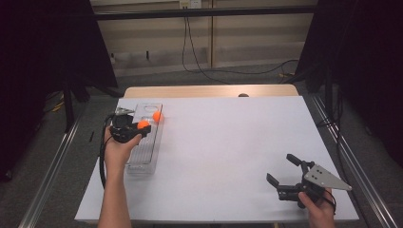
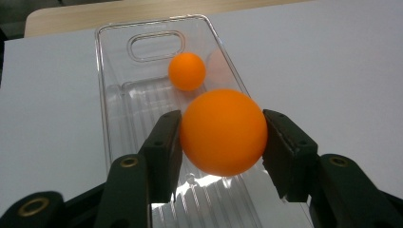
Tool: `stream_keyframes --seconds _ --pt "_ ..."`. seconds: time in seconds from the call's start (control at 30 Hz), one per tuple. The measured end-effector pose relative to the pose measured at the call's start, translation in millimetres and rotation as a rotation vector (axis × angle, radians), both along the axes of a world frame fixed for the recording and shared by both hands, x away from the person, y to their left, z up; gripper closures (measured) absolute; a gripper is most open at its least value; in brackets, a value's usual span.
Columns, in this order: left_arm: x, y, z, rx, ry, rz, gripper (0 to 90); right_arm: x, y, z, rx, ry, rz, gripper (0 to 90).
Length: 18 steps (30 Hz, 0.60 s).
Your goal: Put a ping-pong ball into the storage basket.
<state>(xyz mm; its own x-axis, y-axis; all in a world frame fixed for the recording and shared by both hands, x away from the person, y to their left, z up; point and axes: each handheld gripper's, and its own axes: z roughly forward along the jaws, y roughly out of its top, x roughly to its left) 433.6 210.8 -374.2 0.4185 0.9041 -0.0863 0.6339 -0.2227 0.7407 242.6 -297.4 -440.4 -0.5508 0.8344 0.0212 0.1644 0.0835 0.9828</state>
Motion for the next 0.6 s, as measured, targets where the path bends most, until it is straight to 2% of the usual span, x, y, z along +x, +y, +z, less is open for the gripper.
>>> stream_keyframes --seconds 0.3,0.6 --pt "-0.5 0.2 -0.7 -0.002 -0.014 0.007 46.4 0.3 0.0 -0.2 -0.003 0.0 -0.001 2.1" --pt "-5.3 -0.4 1.5 -0.037 -0.028 0.01 40.8 -0.5 -0.1 -0.5 -0.004 0.002 -0.004 2.1"
